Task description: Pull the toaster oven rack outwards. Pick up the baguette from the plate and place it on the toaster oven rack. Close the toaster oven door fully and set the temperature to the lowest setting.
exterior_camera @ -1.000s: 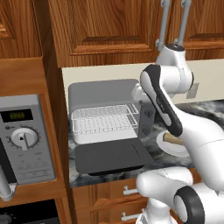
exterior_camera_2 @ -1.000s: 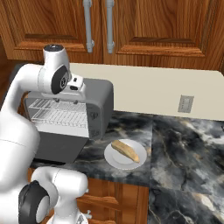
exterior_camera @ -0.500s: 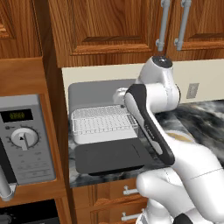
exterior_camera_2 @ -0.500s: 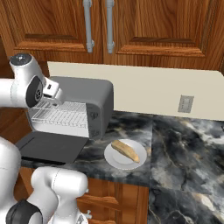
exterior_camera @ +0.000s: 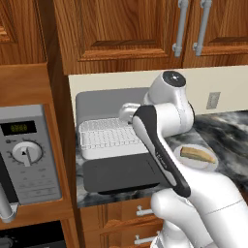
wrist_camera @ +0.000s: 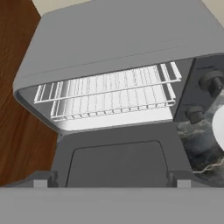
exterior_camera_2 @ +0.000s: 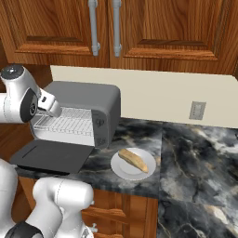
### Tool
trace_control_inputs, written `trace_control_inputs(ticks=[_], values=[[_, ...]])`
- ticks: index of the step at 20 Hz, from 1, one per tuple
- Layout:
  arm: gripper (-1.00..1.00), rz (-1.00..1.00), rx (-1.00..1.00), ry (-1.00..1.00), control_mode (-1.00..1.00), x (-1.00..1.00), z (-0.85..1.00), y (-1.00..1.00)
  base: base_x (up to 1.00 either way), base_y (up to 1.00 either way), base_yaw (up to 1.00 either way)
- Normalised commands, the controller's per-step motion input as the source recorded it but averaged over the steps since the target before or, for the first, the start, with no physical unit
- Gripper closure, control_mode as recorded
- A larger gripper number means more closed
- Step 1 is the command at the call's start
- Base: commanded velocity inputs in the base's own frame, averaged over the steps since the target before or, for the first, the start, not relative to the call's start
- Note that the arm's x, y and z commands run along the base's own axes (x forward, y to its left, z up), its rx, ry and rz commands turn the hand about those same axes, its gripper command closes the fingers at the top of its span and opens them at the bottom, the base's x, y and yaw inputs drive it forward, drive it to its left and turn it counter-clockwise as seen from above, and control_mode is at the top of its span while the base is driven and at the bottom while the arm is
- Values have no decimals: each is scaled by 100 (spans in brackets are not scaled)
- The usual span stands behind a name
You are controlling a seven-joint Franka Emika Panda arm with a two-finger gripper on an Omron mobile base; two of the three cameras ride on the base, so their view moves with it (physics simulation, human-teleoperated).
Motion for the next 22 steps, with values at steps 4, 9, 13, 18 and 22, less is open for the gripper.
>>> trace_control_inputs(ticks=[4, 9, 13, 18, 22], values=[[-100, 0, 0, 18, -100, -3, -9, 0, 0, 0, 0], [-100, 0, 0, 10, -100, -4, -3, -1, 0, 0, 0], [-100, 0, 2, 5, -100, 0, -1, -13, 0, 0, 0], [-100, -6, 1, 9, -100, 1, -14, -2, 0, 0, 0], [-100, -9, 0, 18, -100, 3, -35, -1, 0, 0, 0]])
